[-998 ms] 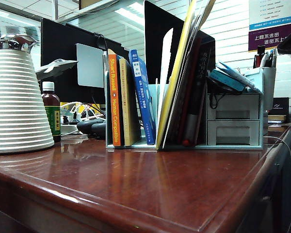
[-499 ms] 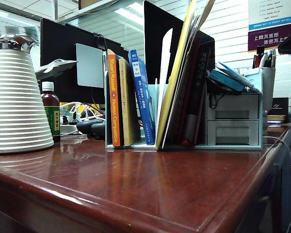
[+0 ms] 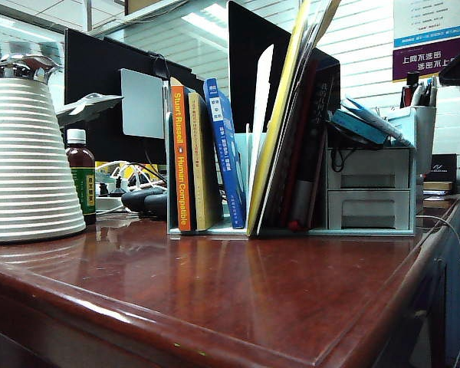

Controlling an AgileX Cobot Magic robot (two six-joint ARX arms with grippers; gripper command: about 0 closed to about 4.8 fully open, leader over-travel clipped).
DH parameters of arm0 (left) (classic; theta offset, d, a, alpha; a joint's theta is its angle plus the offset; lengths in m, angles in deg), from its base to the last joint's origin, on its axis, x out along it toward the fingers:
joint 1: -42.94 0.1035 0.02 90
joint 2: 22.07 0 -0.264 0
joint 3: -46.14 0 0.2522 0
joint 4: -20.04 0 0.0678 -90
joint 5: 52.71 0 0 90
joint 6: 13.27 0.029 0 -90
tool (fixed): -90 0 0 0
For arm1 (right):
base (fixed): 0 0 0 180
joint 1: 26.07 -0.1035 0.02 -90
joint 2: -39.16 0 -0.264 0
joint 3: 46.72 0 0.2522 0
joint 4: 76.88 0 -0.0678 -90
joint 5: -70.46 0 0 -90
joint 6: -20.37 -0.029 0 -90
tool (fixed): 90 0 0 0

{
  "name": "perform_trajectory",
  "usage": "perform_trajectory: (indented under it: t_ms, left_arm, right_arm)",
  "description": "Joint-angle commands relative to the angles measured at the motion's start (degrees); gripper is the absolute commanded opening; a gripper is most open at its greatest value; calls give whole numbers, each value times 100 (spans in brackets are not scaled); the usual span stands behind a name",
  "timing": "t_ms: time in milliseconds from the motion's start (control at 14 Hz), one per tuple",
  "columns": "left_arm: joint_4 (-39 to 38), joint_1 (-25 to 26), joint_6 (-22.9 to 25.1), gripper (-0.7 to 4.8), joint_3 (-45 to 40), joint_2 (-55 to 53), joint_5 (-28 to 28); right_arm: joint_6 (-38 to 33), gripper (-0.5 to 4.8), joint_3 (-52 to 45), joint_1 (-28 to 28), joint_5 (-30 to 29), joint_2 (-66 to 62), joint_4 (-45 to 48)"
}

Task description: Pick up the blue book and put it on the bookshelf.

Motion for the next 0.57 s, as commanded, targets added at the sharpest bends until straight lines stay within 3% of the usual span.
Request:
perform_trajectory:
  t_ms: [71,571]
  left_arm:
    - [13,2,-17,-5,-4,-4,-15]
    - [11,2,-17,-5,-4,-4,-15]
  right_arm:
    - [-26,86,28,-4,26,15,61]
    - [-24,86,-11,116,68,107,68]
